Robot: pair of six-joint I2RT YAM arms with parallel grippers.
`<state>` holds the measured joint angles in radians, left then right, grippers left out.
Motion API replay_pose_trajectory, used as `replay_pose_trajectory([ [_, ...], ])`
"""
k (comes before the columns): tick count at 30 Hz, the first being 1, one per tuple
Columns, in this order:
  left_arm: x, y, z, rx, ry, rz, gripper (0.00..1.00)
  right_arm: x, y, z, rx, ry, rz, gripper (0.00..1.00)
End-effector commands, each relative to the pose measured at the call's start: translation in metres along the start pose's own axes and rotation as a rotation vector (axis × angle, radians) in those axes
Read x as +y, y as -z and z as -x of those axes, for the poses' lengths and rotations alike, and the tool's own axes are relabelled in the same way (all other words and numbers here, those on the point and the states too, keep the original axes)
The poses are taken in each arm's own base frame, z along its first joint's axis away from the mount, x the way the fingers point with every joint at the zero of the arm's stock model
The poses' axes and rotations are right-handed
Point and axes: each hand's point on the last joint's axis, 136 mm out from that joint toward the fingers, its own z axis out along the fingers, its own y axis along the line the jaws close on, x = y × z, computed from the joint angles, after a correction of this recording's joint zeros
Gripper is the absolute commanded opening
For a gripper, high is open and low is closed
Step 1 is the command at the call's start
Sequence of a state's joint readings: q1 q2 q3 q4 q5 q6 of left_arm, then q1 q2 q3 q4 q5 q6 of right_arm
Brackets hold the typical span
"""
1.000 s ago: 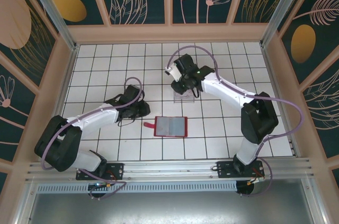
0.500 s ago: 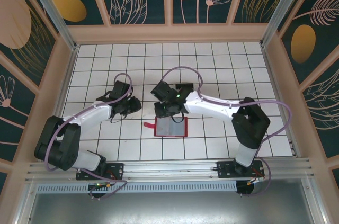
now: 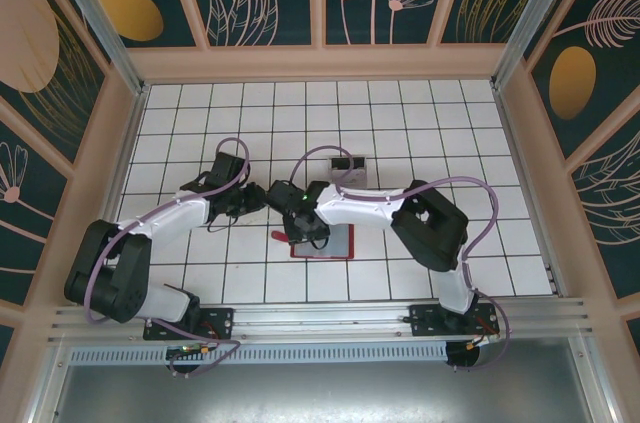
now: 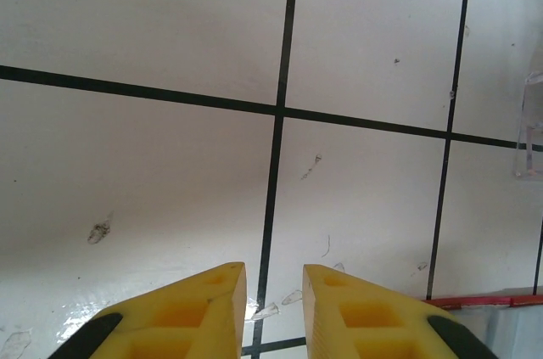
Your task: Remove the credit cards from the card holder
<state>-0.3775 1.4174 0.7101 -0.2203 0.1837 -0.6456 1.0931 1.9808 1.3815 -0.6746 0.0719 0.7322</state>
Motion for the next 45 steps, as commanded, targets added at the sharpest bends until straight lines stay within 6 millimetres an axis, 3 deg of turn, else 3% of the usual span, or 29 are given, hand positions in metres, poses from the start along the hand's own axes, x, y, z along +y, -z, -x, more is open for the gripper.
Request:
replay_pose_trajectory([
  [1, -0.003, 0.005, 0.001, -0.009, -0.019, -0.028, 0.26, -0.015, -0.006, -0.003, 0.011, -0.020, -0.094, 0.42],
  [7, -0.005, 0.009, 0.002, -0.021, -0.017, -0.039, 0.26, -0.027, -0.016, -0.010, 0.037, -0.011, -0.163, 0.35],
  [17, -0.008, 0.013, -0.001, -0.012, -0.022, -0.058, 0.25, -0.006, -0.006, 0.006, -0.013, 0.007, -0.096, 0.08],
  [25, -0.021, 0.016, -0.017, 0.037, -0.018, -0.161, 0.25, 0.031, 0.027, 0.036, -0.124, 0.012, 0.103, 0.05],
  [30, -0.024, 0.011, -0.034, 0.086, -0.022, -0.190, 0.23, 0.022, 0.027, 0.040, -0.125, -0.048, 0.189, 0.05],
  [38, -0.045, -0.002, -0.067, 0.177, -0.069, -0.210, 0.21, 0.027, 0.035, 0.032, -0.114, -0.101, 0.437, 0.06],
  [45, -0.052, -0.013, -0.087, 0.251, -0.093, -0.200, 0.18, 0.020, 0.041, 0.027, -0.140, -0.115, 0.513, 0.07],
])
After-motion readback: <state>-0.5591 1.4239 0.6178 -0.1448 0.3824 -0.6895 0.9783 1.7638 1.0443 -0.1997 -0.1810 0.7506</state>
